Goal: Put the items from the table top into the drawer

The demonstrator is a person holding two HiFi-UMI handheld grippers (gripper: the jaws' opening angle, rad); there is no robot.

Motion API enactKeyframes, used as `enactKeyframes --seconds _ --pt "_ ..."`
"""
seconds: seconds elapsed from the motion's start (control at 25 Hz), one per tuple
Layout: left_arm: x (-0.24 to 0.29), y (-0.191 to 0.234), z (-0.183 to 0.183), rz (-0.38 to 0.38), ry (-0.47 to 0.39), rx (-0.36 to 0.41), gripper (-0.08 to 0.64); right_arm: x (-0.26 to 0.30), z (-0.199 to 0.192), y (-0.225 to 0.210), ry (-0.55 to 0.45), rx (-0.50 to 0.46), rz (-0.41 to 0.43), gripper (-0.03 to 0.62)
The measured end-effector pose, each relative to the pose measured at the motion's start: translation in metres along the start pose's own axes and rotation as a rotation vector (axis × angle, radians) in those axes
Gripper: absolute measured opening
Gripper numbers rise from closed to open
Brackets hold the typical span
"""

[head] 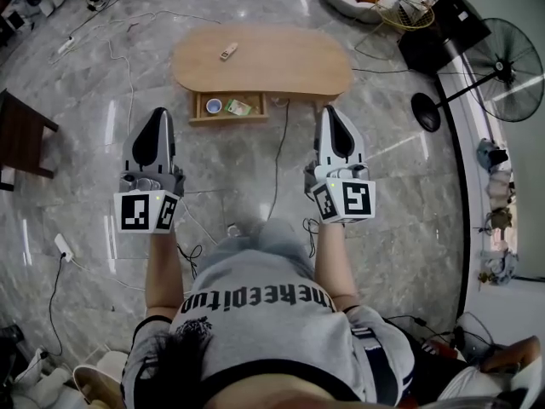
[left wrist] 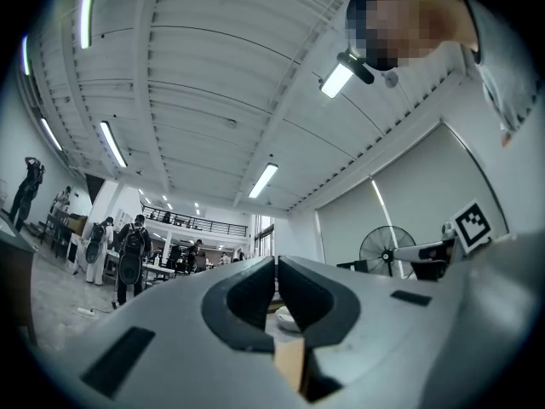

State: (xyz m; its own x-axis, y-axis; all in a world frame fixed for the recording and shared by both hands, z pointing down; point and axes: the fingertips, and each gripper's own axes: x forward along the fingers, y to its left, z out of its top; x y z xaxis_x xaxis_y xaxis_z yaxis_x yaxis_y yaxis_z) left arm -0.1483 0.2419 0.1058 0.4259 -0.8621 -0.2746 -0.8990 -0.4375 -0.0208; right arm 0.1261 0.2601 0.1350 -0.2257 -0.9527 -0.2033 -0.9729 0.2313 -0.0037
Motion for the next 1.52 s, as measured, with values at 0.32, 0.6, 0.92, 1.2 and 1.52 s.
enactKeyframes --seconds 0.32,0.6,0.92,1.2,1.52 --pt "0.013 0.021 -0.012 0.002 0.012 -0.016 0.014 0.024 -0.008 0.008 0.026 -0.008 0.005 0.0" --pt "0.042 0.047 -0.028 0.029 0.02 -0.01 0.014 0.073 -0.026 0.002 0.03 0.003 0.031 0.0" --pt "0.109 0.077 -0.048 0.046 0.025 0.002 0.014 0.152 -0.047 -0.016 0.03 0.017 0.067 0.0" --pt "0.181 0.082 -0.066 0.039 0.026 0.008 0.014 0.216 -0.056 -0.052 0.03 0.009 0.089 0.0" --pt "0.243 0.074 -0.075 0.025 0.009 0.073 0.014 0.267 -0.075 -0.088 0.007 0.037 0.12 0.0"
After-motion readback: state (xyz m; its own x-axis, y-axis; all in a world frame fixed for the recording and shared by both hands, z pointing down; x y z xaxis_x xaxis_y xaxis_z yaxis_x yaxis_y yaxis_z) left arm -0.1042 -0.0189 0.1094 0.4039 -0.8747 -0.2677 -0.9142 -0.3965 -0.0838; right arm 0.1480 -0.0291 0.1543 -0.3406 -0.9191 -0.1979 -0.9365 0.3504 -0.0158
